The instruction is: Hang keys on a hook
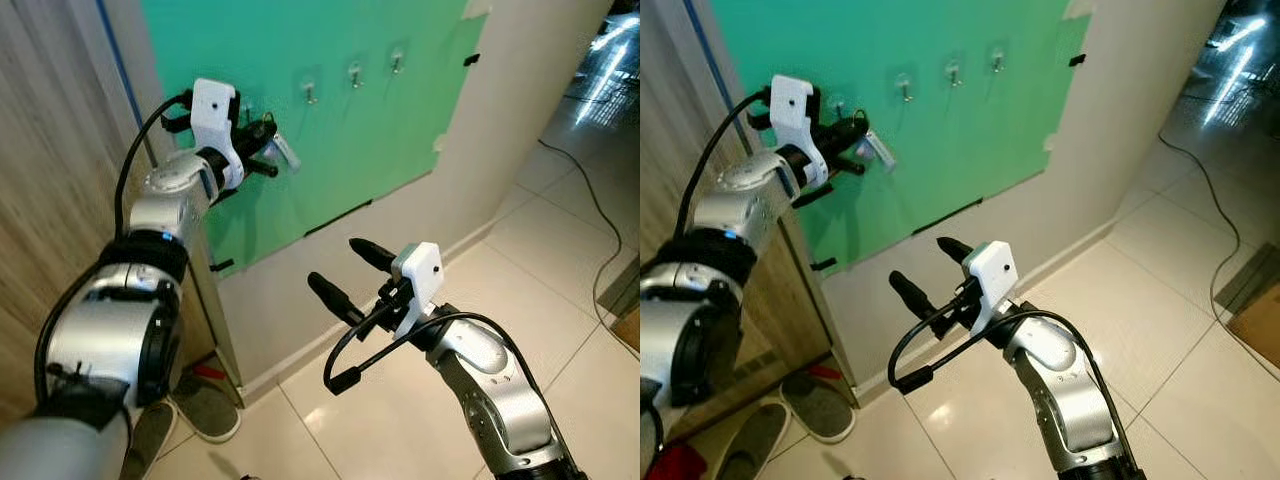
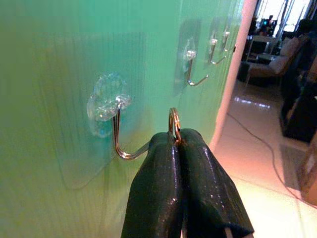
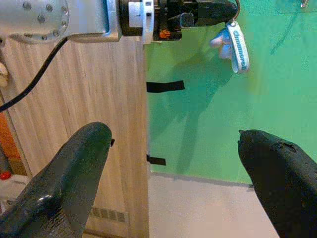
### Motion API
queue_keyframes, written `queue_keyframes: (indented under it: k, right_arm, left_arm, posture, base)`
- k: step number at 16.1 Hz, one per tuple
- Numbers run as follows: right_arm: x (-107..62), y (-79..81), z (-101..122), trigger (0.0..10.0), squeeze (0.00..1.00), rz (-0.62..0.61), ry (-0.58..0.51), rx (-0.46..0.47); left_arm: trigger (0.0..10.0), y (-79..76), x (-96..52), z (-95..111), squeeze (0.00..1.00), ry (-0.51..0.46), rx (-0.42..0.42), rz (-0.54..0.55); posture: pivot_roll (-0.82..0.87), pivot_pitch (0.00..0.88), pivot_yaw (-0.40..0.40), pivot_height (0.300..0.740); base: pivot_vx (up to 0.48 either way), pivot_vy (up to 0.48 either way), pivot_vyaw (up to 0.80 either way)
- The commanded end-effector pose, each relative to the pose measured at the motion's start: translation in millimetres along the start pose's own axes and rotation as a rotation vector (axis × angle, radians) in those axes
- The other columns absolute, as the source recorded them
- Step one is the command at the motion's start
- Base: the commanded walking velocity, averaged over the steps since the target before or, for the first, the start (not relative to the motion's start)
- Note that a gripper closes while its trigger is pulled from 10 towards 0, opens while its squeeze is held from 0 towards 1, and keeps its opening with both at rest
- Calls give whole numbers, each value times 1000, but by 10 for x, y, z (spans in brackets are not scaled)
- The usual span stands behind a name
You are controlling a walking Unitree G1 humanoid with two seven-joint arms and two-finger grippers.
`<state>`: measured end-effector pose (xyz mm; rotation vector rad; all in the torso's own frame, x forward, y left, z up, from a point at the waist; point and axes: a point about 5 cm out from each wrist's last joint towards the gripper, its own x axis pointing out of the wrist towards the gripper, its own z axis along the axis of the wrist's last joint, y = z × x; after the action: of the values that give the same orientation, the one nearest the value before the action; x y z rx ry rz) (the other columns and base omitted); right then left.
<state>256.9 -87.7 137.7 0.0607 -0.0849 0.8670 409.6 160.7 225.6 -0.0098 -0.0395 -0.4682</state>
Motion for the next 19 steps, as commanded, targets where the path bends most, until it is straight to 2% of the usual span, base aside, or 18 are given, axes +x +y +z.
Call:
queue_keyframes:
  k: [1,5,7,10,12,17,19]
  right_arm:
    - [1,-5,16,10000,0,5,-4,4]
    - [8,-5,6,10000,0,14,1,7]
    - [-1,1,-9,10000,0,15,6,12]
    - [1,12,-29,10000,0,23,11,20]
    - [-5,-6,-36,10000,0,21,15,23]
    - [1,-4,-48,10000,0,31,20,26]
    - [7,-5,-55,10000,0,37,24,26]
  left_arm:
    - [10000,48,-41,-23,0,14,12,42]
    - [10000,100,-110,83,0,-46,-49,122]
    - [10000,89,-175,51,0,-34,-75,128]
    - [10000,182,-275,-50,0,9,-129,190]
    - [10000,152,-349,-57,0,15,-124,196]
    - [10000,61,-418,25,0,8,-92,180]
    - [10000,-27,-410,136,0,-44,-20,154]
  posture:
    - [-43,0,-3,740]
    - [-40,0,-4,740]
    - [-36,0,-7,740]
    - [-30,0,-7,740]
    - [-24,0,-11,740]
    - [-14,0,-19,740]
    - [-11,0,-22,740]
  base:
    - [0,0,0]
    - [0,0,0]
    - [0,0,0]
    - [0,0,0]
    - [0,0,0]
    - [0,0,0]
    - [0,0,0]
